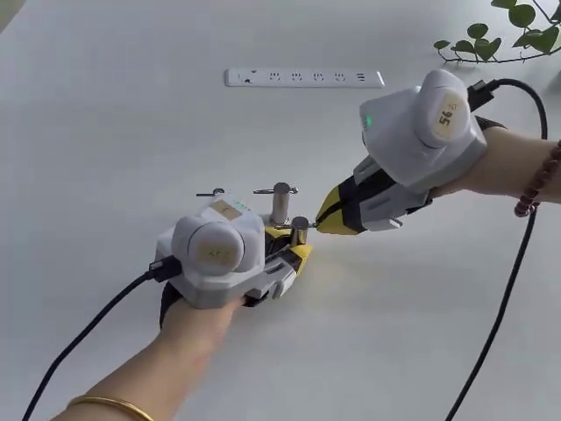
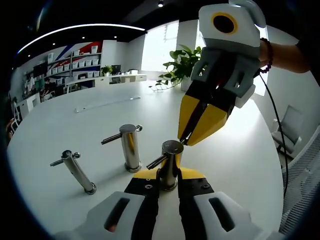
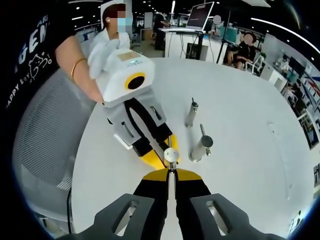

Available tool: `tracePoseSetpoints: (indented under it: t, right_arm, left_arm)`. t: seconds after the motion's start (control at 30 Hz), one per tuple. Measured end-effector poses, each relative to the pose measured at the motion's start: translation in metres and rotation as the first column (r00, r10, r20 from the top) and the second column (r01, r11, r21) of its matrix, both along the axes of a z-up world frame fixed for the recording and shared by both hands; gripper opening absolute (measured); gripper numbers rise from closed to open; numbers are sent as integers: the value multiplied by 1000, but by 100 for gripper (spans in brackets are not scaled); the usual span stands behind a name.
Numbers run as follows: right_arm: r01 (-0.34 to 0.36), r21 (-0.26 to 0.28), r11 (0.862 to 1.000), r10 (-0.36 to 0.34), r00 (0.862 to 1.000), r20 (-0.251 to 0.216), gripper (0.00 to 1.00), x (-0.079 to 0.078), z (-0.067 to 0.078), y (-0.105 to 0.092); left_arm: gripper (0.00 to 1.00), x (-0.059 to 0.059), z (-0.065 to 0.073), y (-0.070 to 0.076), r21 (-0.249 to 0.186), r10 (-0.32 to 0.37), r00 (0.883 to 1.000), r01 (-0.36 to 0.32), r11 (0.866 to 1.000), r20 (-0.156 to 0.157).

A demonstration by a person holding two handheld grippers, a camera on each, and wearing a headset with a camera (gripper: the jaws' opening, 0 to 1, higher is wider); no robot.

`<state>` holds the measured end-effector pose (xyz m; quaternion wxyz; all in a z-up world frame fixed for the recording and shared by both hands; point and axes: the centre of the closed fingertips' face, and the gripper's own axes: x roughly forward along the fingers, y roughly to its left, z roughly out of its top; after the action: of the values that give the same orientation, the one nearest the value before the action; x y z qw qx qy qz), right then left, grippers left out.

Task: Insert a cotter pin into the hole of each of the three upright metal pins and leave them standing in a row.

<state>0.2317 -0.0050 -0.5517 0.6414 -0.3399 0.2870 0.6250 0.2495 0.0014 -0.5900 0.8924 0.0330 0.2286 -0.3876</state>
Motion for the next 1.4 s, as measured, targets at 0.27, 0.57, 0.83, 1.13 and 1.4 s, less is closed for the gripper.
tracePoseSetpoints:
  t: [0.27, 0.57, 0.83, 1.13, 1.4]
  right_arm:
    - [-3, 2, 1000, 3, 1000, -6, 0, -1, -1, 4]
    - [-3, 2, 1000, 3, 1000, -8, 0, 0, -1, 4]
    - [7, 3, 1000, -7, 1000, 4, 0, 3, -2, 4]
    - [27, 3, 1000, -27, 1000, -16, 6, 1, -1, 3]
    - [45, 25, 999, -44, 999, -23, 15, 2, 5, 9]
  left_arm:
    - [12, 0, -1, 0, -1, 0, 1000, 0, 1000, -5]
    - [12, 1, -2, 0, 0, 2, 1000, -2, 1000, -14]
    - [21, -4, -12, 4, 42, 13, 999, -11, 999, -44]
    - [29, -3, -6, 8, 50, 15, 1000, -14, 999, -27]
    - [40, -10, 5, 20, 67, 3, 1000, -2, 998, -8]
